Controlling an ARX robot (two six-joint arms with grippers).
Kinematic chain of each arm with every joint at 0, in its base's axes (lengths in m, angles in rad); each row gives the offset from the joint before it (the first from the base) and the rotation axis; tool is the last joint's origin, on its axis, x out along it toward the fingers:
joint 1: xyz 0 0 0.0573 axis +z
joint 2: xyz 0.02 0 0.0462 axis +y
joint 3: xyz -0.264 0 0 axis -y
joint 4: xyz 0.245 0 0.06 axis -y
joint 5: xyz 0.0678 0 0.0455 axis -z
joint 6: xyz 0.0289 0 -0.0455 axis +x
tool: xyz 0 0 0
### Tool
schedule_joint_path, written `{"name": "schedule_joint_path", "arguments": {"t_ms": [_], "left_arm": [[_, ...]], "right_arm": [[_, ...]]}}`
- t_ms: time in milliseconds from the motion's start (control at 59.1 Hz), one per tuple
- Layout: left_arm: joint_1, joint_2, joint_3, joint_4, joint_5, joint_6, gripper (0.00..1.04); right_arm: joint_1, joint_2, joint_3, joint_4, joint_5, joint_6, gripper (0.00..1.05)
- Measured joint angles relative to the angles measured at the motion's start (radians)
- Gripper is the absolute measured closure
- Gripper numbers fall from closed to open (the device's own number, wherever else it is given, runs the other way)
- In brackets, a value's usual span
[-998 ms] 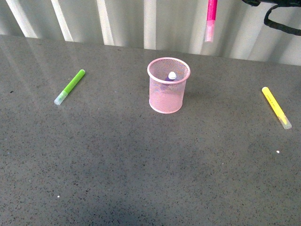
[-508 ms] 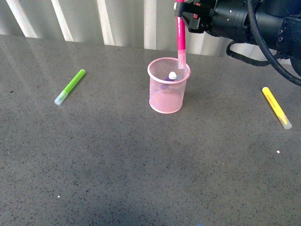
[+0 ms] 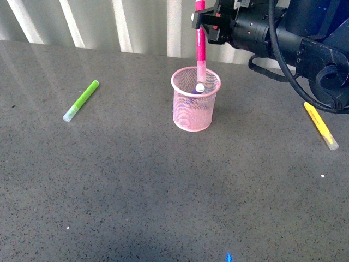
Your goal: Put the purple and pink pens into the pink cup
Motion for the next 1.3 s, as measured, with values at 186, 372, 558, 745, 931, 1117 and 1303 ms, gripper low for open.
{"name": "schedule_joint_path", "arguments": {"t_ms": [186,372,558,745,931,1117,1303], "left_arm": [[0.000,0.000,0.000,0.000,0.000,0.000,0.07],[0.000,0.000,0.000,0.000,0.000,0.000,0.07],[0.000,0.000,0.000,0.000,0.000,0.000,0.07],[0.000,0.000,0.000,0.000,0.000,0.000,0.07],[0.000,0.000,0.000,0.000,0.000,0.000,0.07],[0.000,0.000,0.000,0.000,0.000,0.000,0.07],[0.000,0.000,0.000,0.000,0.000,0.000,0.07]], "right_arm": [[0.006,0.011,0.006,-0.003,-0.005,-0.003,0.91],[0.001,0.011,0.005,-0.007,-0.004,-0.006,0.59],[-0.008,0.009,-0.002,-0.007,-0.005,-0.005,0.23],[-0.025,-0.018,-0.023,-0.008,0.031,-0.005,0.08],[-0.081,-0.169,-0.134,-0.012,0.204,-0.046,0.07],[-0.198,-0.468,-0.373,0.022,0.328,-0.193,0.07],[-0.372,-0.848,-0.666,0.023,0.251,-0.332,0.07]]}}
